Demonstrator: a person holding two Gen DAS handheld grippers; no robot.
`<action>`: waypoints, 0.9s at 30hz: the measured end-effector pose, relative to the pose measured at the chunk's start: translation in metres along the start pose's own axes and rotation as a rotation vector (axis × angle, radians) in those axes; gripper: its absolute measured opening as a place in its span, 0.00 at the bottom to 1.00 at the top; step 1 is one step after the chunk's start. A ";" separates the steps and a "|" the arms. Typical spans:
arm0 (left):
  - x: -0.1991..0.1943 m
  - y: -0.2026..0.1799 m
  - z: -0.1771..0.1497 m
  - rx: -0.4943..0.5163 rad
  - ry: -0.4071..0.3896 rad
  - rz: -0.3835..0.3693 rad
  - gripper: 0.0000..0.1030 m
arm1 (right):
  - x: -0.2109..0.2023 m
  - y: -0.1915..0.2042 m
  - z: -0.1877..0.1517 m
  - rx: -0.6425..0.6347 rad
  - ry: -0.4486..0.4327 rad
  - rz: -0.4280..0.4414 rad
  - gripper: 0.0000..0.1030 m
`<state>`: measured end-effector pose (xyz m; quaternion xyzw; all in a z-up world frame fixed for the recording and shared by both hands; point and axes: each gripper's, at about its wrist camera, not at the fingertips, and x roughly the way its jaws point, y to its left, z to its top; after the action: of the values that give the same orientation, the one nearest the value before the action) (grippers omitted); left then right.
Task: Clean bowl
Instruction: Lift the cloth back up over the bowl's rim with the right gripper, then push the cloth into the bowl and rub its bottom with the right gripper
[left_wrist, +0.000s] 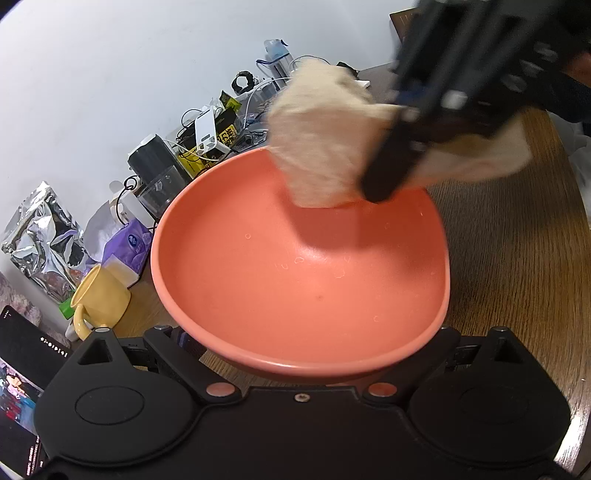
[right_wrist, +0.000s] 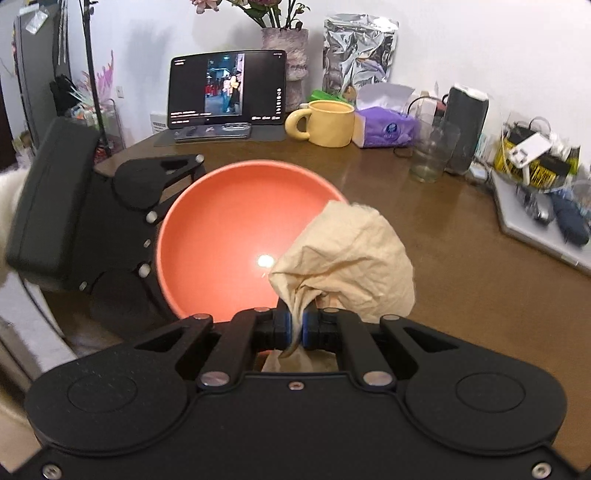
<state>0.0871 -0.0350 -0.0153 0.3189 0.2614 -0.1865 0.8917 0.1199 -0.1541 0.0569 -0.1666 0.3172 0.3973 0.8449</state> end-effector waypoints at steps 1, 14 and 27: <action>0.000 0.000 0.000 0.000 0.000 0.000 0.93 | 0.003 -0.002 0.005 0.006 0.005 -0.007 0.06; 0.002 0.001 0.001 -0.004 0.001 -0.005 0.93 | 0.032 -0.025 0.029 0.207 0.003 0.041 0.06; 0.002 -0.002 0.001 0.003 -0.004 -0.002 0.93 | 0.030 -0.028 0.014 0.279 0.056 0.001 0.06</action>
<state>0.0881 -0.0377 -0.0165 0.3197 0.2598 -0.1885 0.8915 0.1614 -0.1471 0.0484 -0.0582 0.3930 0.3451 0.8504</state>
